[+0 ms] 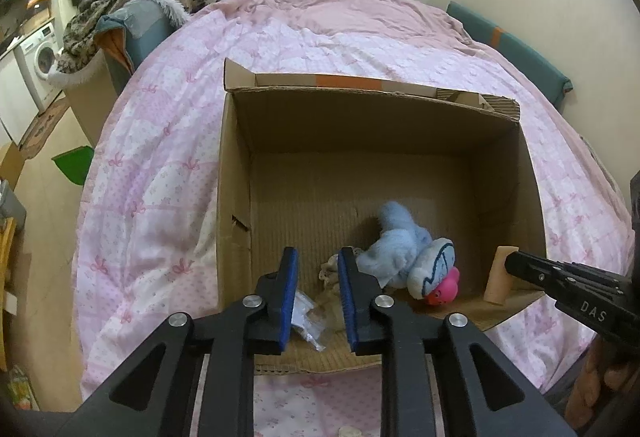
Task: Organize soft objects
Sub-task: 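Open both grippers to drop the paper piece and peach stick in the box, then withdraw both open grippers toward the cream scrunchie and white sock, then grasp the white sock with the right gripper while the left grasps the cream scrunchie, then carry the cream scrunchie and white sock into the box with both grippers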
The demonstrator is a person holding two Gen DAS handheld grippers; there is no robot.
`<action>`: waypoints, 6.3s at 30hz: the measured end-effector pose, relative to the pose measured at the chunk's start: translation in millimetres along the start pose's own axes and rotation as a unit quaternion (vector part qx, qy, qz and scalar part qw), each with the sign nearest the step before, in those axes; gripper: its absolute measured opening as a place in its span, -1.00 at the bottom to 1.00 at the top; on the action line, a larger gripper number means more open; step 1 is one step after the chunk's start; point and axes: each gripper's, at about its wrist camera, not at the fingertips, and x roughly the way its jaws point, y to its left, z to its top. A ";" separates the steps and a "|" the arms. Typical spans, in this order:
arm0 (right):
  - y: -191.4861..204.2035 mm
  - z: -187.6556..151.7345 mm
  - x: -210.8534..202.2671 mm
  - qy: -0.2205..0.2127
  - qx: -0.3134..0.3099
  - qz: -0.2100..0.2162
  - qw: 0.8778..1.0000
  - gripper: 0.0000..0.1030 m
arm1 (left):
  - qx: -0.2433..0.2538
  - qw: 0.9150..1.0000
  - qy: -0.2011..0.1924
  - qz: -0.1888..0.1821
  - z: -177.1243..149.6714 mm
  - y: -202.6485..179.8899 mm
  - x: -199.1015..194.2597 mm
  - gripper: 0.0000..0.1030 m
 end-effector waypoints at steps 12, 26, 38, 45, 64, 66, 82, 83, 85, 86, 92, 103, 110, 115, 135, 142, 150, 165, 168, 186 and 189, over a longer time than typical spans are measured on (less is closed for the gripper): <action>-1.7 1.1 -4.3 -0.009 0.005 0.008 1.000 -0.78 | 0.006 1.000 -0.022 0.017 3.1 -3.8 -9.8 0.11; -6.7 5.6 -21.6 -0.050 0.026 0.008 0.998 0.37 | -0.007 0.999 -0.023 0.024 3.7 3.5 -14.5 0.25; -2.8 -7.6 -40.5 -0.053 0.038 0.026 0.998 0.37 | -0.012 0.999 -0.025 0.035 -9.6 13.5 -42.7 0.25; 5.0 -27.9 -48.2 -0.038 0.033 0.035 0.998 0.37 | -0.005 0.999 -0.016 0.040 -28.8 13.2 -57.0 0.25; 44.6 -94.1 -17.6 0.088 -0.022 0.079 0.993 0.42 | -0.061 0.995 0.058 0.047 -80.5 36.8 -55.5 0.25; 46.2 -96.8 -12.7 0.102 -0.024 0.086 0.991 0.42 | -0.069 0.995 0.062 0.047 -81.4 40.7 -53.9 0.25; 116.2 -148.7 62.8 0.250 -0.152 0.071 0.954 0.47 | -0.088 0.991 0.088 0.045 -82.3 43.9 -38.8 0.25; 115.7 -149.1 63.9 0.249 -0.151 0.070 0.954 0.47 | -0.088 0.991 0.090 0.045 -82.5 43.7 -37.9 0.25; 115.7 -148.0 62.1 0.240 -0.154 0.066 0.956 0.17 | -0.089 0.991 0.092 0.044 -82.6 43.7 -36.6 0.25; 114.3 -146.6 60.6 0.239 -0.155 0.067 0.956 -0.16 | -0.089 0.991 0.093 0.044 -82.8 43.4 -35.7 0.25; 102.2 -140.2 43.1 0.225 -0.156 0.085 0.958 -0.54 | -0.077 0.990 0.110 0.038 -87.9 39.4 -30.6 0.25; 31.3 -92.5 -7.6 0.104 -0.010 0.069 0.992 -0.54 | -0.002 0.980 0.199 -0.012 -114.3 -3.4 -2.9 0.24; 18.6 -86.0 -8.1 0.092 0.019 0.058 0.994 -0.54 | 0.042 0.967 0.251 -0.025 -136.8 -29.2 21.9 0.23; 23.4 -89.2 -5.6 0.099 0.013 0.055 0.994 -0.54 | 0.048 0.963 0.265 -0.016 -143.6 -31.6 31.6 -0.07; 32.2 -92.9 -0.5 0.100 -0.001 0.048 0.994 -0.54 | -0.013 0.978 0.208 0.020 -116.7 10.0 14.4 -0.80; 34.4 -91.1 -5.1 0.089 -0.002 0.052 0.995 -0.54 | -0.036 0.985 0.166 0.035 -111.3 21.3 -7.3 -0.80; 35.1 -79.9 -30.8 0.041 0.005 0.085 0.996 -0.54 | -0.023 0.997 0.063 0.043 -67.6 18.3 -59.9 -0.80; 1.6 2.2 -80.4 -0.070 0.057 0.118 0.989 -0.54 | -0.041 0.999 0.014 0.004 10.2 19.9 -58.6 -0.80; -4.0 12.4 -72.0 -0.070 0.061 0.113 0.989 -0.54 | -0.043 0.999 0.008 0.006 17.9 17.5 -46.8 -0.80; -11.3 -2.4 6.5 0.027 0.050 0.033 0.998 -0.54 | 0.000 1.000 0.015 0.017 -4.9 6.8 13.9 -0.80; -10.3 -4.6 9.3 0.032 0.049 0.031 0.998 -0.54 | 0.005 1.000 0.017 0.013 -5.7 4.1 16.5 -0.80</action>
